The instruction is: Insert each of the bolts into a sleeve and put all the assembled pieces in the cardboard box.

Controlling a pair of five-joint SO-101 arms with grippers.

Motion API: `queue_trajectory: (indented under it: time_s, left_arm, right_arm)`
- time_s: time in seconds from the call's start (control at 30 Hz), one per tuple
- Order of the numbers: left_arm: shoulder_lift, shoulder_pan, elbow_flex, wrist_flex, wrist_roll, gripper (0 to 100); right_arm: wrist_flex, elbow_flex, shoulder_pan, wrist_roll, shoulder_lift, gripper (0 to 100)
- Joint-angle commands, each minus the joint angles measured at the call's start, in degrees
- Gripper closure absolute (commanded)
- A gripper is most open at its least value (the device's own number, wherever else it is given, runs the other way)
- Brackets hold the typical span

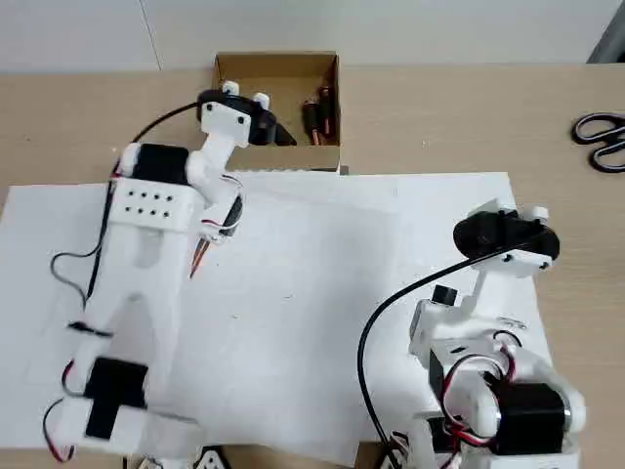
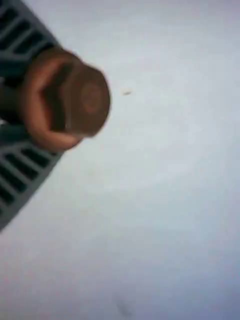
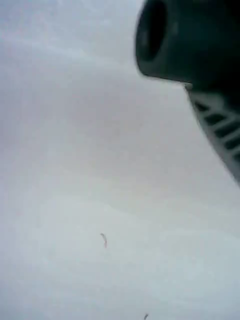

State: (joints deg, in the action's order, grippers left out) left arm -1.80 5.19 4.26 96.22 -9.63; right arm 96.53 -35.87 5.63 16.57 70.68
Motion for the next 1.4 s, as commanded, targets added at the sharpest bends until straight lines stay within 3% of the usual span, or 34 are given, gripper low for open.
queue_trajectory:
  time_s: [0.0,0.13,0.3,0.7,0.9,1.03,1.23,1.37]
  left_arm:
    - [-7.82,0.35,3.03,4.22,1.05,100]
    - [-15.74,0.35,3.12,4.13,0.97,100]
    - [-25.85,1.49,1.45,-0.35,3.34,100]
    - [-46.33,2.02,-29.58,-23.91,33.67,100]
    - [-59.34,9.49,-42.51,-35.96,44.92,100]
    - [-69.54,14.15,-53.49,-47.12,45.63,100]
    - [-86.86,15.3,-71.6,-63.47,45.71,100]
    - [-97.14,15.74,-78.29,-65.41,45.71,100]
  right_arm:
    - [-1.45,0.18,-0.04,0.26,0.4,99.5]
    - [-1.54,0.35,0.31,0.18,0.4,99.5]
    - [-2.77,0.62,6.29,0.44,0.4,99.5]
    - [-12.0,0.35,18.33,-2.81,0.4,99.5]
    - [-14.2,0.26,25.8,-5.98,1.27,99.5]
    - [-13.58,-1.58,29.49,-10.02,5.32,99.5]
    - [-13.58,-5.8,29.49,-17.85,15.08,99.5]
    - [-14.11,-9.85,29.41,-23.47,20.88,99.5]
